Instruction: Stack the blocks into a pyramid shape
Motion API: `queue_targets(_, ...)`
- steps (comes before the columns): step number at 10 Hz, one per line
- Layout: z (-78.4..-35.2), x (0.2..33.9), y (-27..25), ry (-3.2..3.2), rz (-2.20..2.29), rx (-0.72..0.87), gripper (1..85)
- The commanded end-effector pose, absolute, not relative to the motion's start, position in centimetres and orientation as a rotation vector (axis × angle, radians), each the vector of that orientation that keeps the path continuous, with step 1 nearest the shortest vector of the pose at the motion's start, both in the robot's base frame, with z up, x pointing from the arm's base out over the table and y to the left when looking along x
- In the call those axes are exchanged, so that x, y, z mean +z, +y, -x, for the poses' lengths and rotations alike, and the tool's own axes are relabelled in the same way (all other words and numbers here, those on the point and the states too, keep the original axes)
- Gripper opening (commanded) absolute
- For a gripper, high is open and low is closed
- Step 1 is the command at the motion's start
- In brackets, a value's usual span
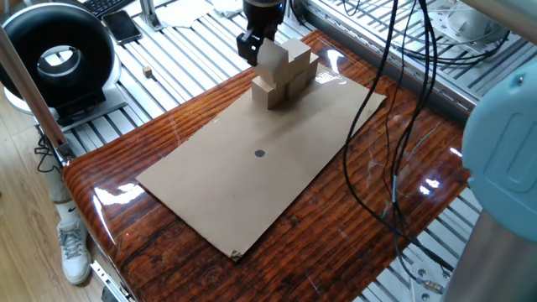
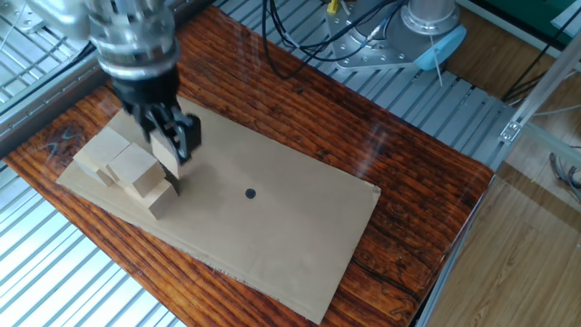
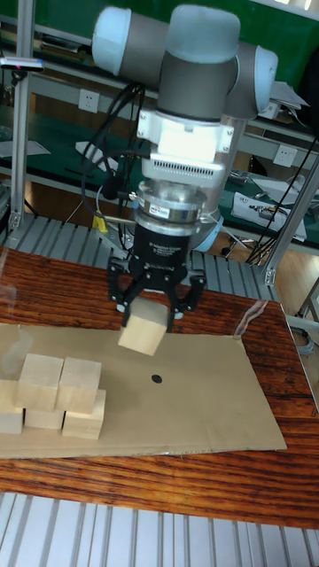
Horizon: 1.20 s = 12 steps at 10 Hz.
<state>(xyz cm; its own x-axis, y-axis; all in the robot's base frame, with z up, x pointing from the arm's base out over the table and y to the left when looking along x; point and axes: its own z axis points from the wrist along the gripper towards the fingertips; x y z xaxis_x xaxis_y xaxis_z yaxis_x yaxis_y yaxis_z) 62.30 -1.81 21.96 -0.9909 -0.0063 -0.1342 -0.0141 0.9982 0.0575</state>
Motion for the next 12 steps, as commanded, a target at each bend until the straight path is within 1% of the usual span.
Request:
queue_targets(1, -62.3, 22.8, -5.7, 2.978, 0.234, -0.042, 1.0)
queue_targets(2, -62.7, 22.5, -7.6, 2.945, 0.347, -0.120, 1.0)
queue_targets(4, -62.9, 22.3, -8.8, 2.913, 0.420, -0.133, 1.0)
queue_targets(6, -64.2, 22.8, -10.1, 2.847, 0.531, -0.195, 1.0)
queue_targets(8, -65.0, 22.9, -11.0, 2.819, 0.580, -0.223, 1.0)
queue_targets(10, -65.5, 22.4, -10.6, 2.834, 0.495, -0.125, 1.0)
queue_targets(12, -65.6, 21.0, -10.2, 2.868, 0.364, -0.041, 1.0)
